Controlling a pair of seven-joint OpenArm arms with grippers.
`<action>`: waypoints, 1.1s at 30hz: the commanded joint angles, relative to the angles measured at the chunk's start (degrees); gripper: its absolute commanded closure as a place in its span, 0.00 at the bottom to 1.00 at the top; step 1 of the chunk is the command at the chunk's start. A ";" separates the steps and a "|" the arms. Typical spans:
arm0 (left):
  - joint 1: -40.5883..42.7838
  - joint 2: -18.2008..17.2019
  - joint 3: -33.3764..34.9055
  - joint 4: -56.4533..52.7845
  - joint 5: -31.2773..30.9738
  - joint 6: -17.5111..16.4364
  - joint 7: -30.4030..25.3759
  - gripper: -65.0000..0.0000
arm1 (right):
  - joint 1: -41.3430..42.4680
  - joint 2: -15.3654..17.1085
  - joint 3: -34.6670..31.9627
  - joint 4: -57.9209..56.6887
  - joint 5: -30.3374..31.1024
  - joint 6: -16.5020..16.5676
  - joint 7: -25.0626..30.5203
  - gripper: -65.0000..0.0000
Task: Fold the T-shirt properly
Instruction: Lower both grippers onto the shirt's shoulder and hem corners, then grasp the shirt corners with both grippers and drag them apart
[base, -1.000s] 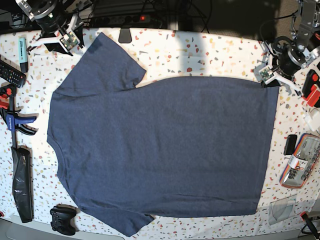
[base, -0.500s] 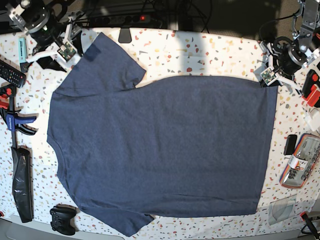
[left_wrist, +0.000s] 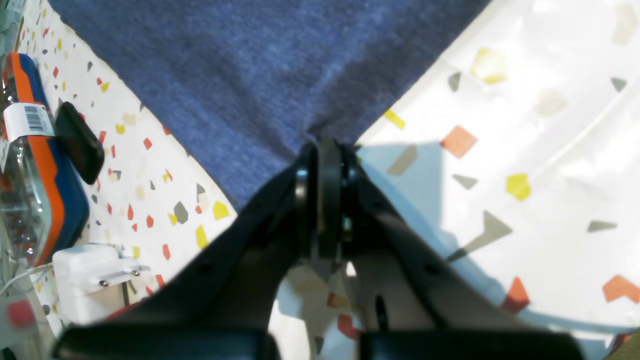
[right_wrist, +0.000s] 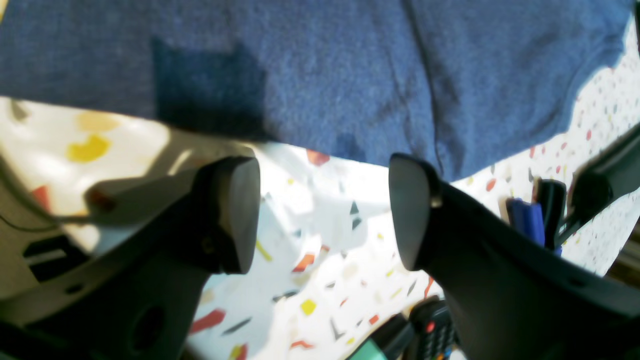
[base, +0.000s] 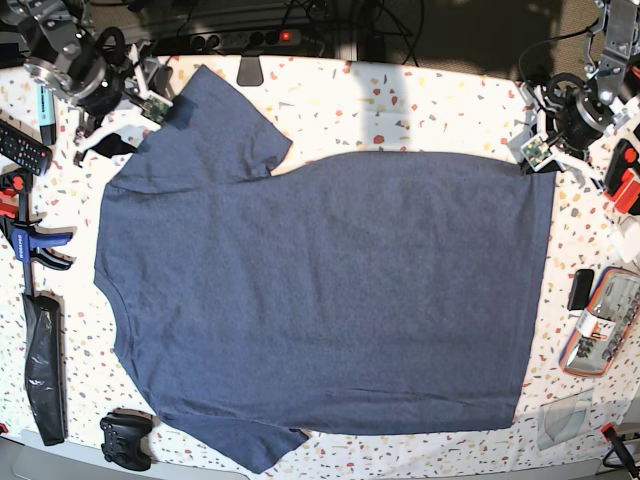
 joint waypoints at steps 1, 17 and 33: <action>0.31 -0.48 0.11 0.20 0.04 -1.85 0.55 1.00 | 1.62 1.18 -1.29 -0.20 -0.20 -0.15 0.42 0.40; 0.33 -0.50 0.11 0.20 0.04 -1.85 0.55 1.00 | 15.37 2.36 -16.35 -6.27 1.27 0.26 -8.22 0.80; 1.66 -0.52 -0.13 5.27 -7.04 -1.85 5.16 1.00 | 13.03 3.15 -15.93 -3.89 6.43 -4.92 -12.28 1.00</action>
